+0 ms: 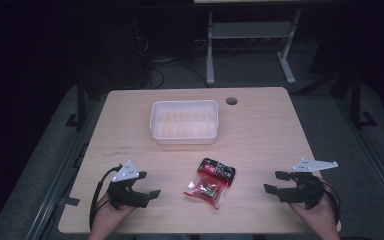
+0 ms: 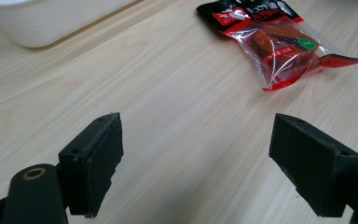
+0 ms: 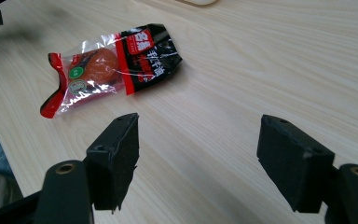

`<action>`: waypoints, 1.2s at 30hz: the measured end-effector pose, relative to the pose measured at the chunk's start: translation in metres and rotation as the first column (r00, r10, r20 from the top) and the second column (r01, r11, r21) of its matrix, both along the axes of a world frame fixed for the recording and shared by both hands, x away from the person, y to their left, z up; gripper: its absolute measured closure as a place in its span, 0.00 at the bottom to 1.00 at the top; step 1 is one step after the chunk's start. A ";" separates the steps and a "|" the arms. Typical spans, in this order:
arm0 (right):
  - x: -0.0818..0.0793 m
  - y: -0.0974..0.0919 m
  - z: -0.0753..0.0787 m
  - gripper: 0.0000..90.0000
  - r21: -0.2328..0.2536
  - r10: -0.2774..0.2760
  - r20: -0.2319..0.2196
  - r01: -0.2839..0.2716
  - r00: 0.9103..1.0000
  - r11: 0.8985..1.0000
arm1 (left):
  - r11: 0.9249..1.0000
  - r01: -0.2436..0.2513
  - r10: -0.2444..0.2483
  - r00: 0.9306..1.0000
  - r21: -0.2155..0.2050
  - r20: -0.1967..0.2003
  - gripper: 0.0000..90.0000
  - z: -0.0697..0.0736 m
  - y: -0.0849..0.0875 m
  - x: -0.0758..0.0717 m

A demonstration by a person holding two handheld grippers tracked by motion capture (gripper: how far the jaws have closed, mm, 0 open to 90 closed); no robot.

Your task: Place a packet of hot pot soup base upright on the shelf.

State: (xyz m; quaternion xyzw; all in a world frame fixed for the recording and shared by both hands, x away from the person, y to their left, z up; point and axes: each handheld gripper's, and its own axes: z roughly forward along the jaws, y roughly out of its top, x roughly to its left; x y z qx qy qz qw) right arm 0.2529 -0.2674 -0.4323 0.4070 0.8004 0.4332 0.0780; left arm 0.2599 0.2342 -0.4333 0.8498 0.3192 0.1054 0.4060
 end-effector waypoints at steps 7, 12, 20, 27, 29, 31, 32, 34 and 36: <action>0.011 0.016 0.009 0.32 -0.015 0.025 0.004 -0.025 1.000 1.000 | 0.999 0.053 -0.053 0.998 0.011 0.013 0.22 0.006 -0.021 0.000; 0.018 0.030 0.014 0.33 -0.035 0.043 0.004 -0.043 0.999 0.998 | 0.995 0.095 -0.096 0.995 0.024 0.013 0.25 0.010 -0.037 0.002; 0.036 0.048 0.016 0.35 -0.058 0.077 -0.031 -0.079 0.997 0.995 | 0.989 0.147 -0.147 0.989 0.005 -0.013 0.28 0.011 -0.057 0.008; 0.045 0.058 0.018 0.37 -0.069 0.098 -0.046 -0.101 0.994 0.993 | 0.985 0.172 -0.172 0.985 0.007 -0.021 0.36 0.010 -0.069 0.014; 0.048 0.061 0.018 0.38 -0.061 0.106 -0.051 -0.109 0.993 0.992 | 0.984 0.179 -0.179 0.984 0.010 -0.026 0.38 0.009 -0.073 0.016; 0.052 0.064 0.018 0.39 -0.067 0.111 -0.058 -0.115 0.992 0.991 | 0.982 0.188 -0.187 0.982 0.016 -0.027 0.42 0.009 -0.077 0.017; 0.054 0.066 0.018 0.39 -0.068 0.114 -0.060 -0.118 0.992 0.991 | 0.981 0.193 -0.193 0.981 0.018 -0.030 0.43 0.008 -0.079 0.018; 0.059 0.071 0.018 0.40 -0.068 0.119 -0.065 -0.123 0.991 0.990 | 0.978 0.206 -0.205 0.978 0.021 -0.036 0.45 0.007 -0.084 0.020; 0.063 0.075 0.018 0.42 -0.067 0.124 -0.073 -0.129 0.990 0.989 | 0.976 0.214 -0.212 0.976 0.033 -0.045 0.49 0.005 -0.089 0.021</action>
